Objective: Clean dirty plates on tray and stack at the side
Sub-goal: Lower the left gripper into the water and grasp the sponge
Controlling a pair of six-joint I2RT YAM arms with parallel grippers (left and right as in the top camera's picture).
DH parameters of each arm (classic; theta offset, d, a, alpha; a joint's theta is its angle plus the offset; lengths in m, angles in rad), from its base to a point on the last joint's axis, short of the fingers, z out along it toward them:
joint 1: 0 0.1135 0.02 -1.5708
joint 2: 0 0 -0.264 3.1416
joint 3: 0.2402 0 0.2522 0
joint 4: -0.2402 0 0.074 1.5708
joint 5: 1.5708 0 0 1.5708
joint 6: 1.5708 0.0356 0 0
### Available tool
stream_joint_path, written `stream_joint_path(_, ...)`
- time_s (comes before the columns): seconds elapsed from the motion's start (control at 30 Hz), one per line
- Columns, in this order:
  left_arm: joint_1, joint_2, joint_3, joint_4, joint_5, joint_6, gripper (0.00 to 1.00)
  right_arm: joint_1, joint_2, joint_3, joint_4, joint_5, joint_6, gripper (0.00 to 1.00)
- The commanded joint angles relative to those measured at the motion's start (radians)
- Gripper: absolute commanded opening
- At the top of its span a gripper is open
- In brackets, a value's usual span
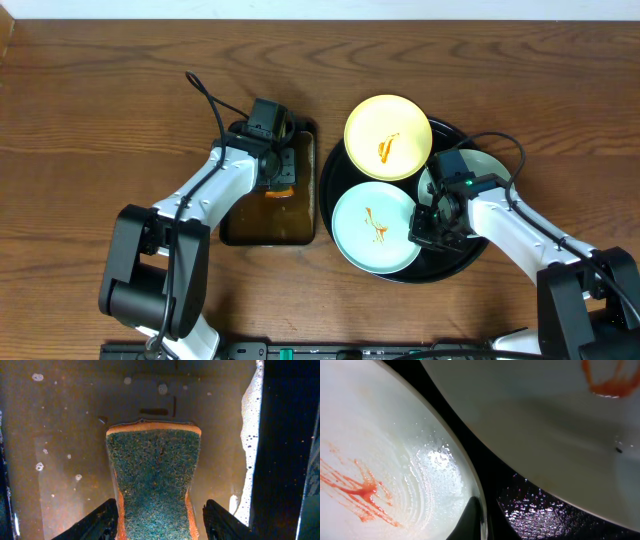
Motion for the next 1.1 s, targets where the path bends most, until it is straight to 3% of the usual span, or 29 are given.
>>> stream_joint_path(0.0, -0.001, 0.005, -0.012, -0.001, -0.012, -0.005, 0.56, 0.012, 0.011, -0.009, -0.01, 0.014, -0.002, 0.01)
stream_joint_path(0.43, -0.001, 0.004, -0.036, 0.008, -0.012, -0.005, 0.56, 0.012, 0.011, -0.009, -0.014, 0.014, -0.002, 0.01)
stream_joint_path(0.53, -0.001, 0.004, -0.036, 0.019, -0.012, -0.005, 0.42, 0.012, 0.011, -0.009, -0.017, 0.014, -0.002, 0.01)
stream_joint_path(0.77, -0.001, 0.005, -0.044, 0.029, -0.012, -0.005, 0.22, 0.012, 0.011, -0.009, -0.017, 0.014, -0.002, 0.01)
stream_joint_path(1.07, -0.001, 0.005, -0.068, 0.041, -0.012, -0.008, 0.19, 0.012, 0.011, -0.009, -0.017, 0.014, -0.002, 0.01)
